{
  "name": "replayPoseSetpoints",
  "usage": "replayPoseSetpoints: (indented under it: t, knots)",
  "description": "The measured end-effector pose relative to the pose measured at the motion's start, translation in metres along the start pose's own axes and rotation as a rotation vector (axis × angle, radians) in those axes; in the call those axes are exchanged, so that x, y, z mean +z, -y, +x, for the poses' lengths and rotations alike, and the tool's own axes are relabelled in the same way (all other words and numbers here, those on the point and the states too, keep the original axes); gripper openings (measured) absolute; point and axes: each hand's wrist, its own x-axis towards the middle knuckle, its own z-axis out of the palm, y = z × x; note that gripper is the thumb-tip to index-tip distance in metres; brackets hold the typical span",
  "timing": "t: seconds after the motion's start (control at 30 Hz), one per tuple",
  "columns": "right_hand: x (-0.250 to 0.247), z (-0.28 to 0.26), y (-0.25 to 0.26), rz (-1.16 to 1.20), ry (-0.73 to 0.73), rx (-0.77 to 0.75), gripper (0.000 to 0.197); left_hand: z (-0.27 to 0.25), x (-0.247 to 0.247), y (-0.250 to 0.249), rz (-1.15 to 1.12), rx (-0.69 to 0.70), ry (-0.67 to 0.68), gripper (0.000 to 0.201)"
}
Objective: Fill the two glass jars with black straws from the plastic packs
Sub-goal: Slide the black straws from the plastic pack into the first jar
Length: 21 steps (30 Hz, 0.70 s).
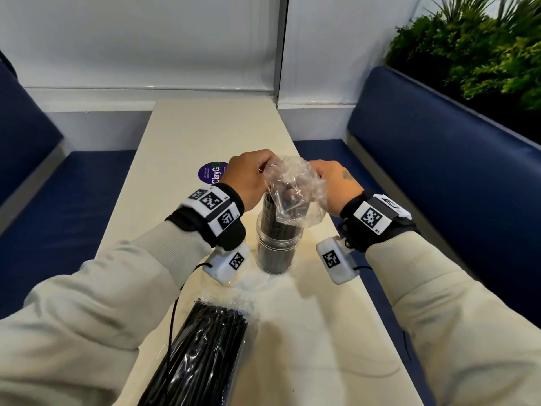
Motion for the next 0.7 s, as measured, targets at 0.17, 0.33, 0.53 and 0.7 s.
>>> replayPoseSetpoints:
  t: [0.17, 0.33, 0.53, 0.7]
  knots:
    - [0.000, 0.010, -0.001, -0.238, 0.041, -0.027, 0.013, -0.001, 0.000, -0.002, -0.180, -0.055, 0.005, 0.004]
    - [0.000, 0.010, 0.003, -0.052, 0.009, -0.025, 0.027, -0.002, -0.008, -0.008, -0.170, -0.006, 0.105, 0.049]
    - [-0.004, 0.009, 0.012, 0.362, -0.085, -0.010, 0.052, 0.003, -0.013, -0.013, -0.265, 0.000, 0.025, 0.025]
    - [0.001, 0.001, 0.006, 0.161, -0.006, -0.013, 0.013, 0.005, -0.023, -0.017, -0.238, 0.114, -0.071, 0.026]
